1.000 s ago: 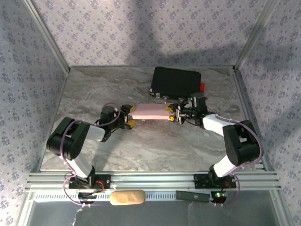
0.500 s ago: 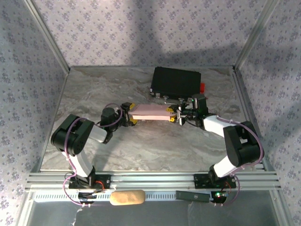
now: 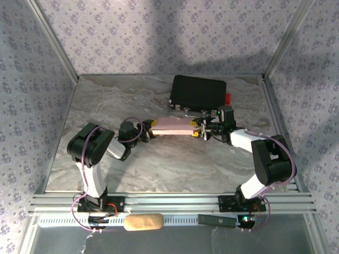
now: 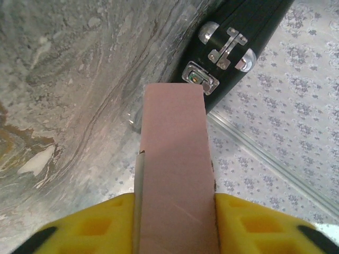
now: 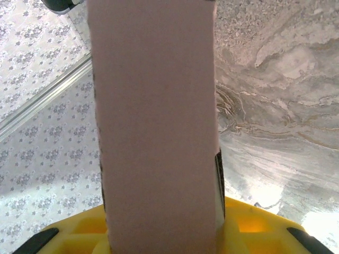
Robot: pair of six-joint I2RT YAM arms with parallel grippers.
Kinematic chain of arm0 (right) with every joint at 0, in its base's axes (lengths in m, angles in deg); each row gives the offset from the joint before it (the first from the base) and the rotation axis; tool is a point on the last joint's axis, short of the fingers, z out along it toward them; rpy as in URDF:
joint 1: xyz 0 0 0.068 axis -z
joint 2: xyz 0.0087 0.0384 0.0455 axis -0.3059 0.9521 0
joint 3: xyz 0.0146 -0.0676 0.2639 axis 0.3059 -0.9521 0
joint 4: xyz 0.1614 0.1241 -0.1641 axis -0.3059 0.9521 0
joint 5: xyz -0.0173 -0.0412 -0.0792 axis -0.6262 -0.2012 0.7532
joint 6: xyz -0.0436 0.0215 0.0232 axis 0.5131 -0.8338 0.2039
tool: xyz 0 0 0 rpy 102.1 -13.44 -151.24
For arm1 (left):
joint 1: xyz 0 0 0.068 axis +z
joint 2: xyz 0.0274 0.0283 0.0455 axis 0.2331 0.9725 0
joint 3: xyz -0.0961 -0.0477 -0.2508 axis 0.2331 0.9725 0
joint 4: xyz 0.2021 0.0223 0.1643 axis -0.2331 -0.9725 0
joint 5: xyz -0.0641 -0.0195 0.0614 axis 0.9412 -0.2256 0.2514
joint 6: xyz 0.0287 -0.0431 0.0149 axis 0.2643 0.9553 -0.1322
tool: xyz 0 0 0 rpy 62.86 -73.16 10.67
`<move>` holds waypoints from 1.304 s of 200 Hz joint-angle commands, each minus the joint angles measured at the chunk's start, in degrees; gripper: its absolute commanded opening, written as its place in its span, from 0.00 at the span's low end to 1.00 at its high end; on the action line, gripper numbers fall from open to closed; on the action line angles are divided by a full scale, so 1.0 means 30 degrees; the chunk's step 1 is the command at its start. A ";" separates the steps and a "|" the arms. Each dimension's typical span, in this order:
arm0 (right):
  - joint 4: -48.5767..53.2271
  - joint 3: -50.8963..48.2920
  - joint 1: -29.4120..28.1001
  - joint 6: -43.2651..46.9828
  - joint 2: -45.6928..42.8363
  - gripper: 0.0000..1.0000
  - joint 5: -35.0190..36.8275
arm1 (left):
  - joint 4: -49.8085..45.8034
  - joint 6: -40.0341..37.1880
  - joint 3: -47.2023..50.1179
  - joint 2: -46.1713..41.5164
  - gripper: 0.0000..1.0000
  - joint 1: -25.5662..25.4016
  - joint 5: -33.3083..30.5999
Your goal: Fold the paper box
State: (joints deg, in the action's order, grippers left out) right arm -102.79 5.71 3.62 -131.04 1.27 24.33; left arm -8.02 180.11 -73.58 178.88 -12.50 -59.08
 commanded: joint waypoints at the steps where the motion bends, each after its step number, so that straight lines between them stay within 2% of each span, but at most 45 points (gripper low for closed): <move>1: -0.0329 0.0322 -0.0350 0.0488 0.0329 0.33 -0.2035 | 0.1780 0.1462 0.0204 -0.0205 0.25 -0.0762 0.0245; 7: -0.0303 0.0338 -0.0318 0.0561 0.0381 0.34 -0.2058 | 0.1702 0.1499 0.0309 -0.0324 0.20 -0.0757 0.0163; 33: 0.0938 0.0702 -0.0119 0.1730 0.0227 0.49 -0.2148 | -0.0072 0.1620 0.0702 -0.1639 0.16 -0.0793 -0.0008; 54: 0.4747 0.1636 0.0284 0.4572 -0.0900 0.59 -0.1750 | -0.4588 0.1679 0.1090 -0.4148 0.14 -0.0735 -0.0194; 66: 0.7607 0.2418 0.0657 0.6775 -0.2003 0.62 -0.1068 | -0.8319 0.1100 0.0906 -0.6178 0.14 -0.0561 -0.0034; 77: 1.0524 0.3436 0.0938 0.9336 -0.3090 0.63 -0.0179 | -1.3453 0.0521 0.0349 -0.8360 0.11 -0.0265 0.0125; 86: 1.2606 0.4160 0.1296 1.1161 -0.3911 0.64 0.0612 | -1.9143 -0.0406 -0.0613 -1.0316 0.10 0.0021 -0.0022; 99: 1.3803 0.4638 0.1611 1.3303 -0.5321 0.64 0.1721 | -2.6338 -0.1657 -0.2085 -1.2943 0.09 0.0649 -0.1066; 111: 1.5969 0.5313 0.1686 1.5760 -0.6451 0.62 0.3709 | -2.9786 -0.1353 -0.2370 -1.4980 0.09 0.1187 -0.2022; 130: 1.6253 0.5295 0.0738 1.8914 -0.8302 0.54 0.6370 | -3.2031 0.0243 -0.1675 -1.7870 0.10 0.1592 -0.3940; 143: 1.5824 0.5037 -0.1284 2.1501 -0.9667 0.49 0.9078 | -3.4112 0.0158 -0.1922 -1.8826 0.11 0.2229 -0.4694; 162: 1.4412 0.4037 -0.4710 2.4913 -1.1350 0.46 1.3219 | -3.4942 -0.0341 -0.1937 -1.8336 0.12 0.3420 -0.3428; 193: 1.2321 0.3164 -0.9050 2.9769 -1.0932 0.43 1.6107 | -3.6045 -0.1314 -0.2564 -1.6228 0.10 0.4674 -0.2455; 237: 1.3536 0.6072 -1.0831 3.2702 -0.6273 0.38 1.6930 | -3.6926 -0.1673 -0.2962 -1.5359 0.10 0.5962 -0.2524; 261: 1.3620 0.7452 -1.0185 3.3420 -0.4366 0.38 1.6001 | -3.7330 -0.2275 -0.3426 -1.4949 0.09 0.6547 -0.2301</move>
State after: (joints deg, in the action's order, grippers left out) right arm -62.84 22.82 -28.21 -37.41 -15.41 71.78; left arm -111.51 176.59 -82.00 132.52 5.62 -63.06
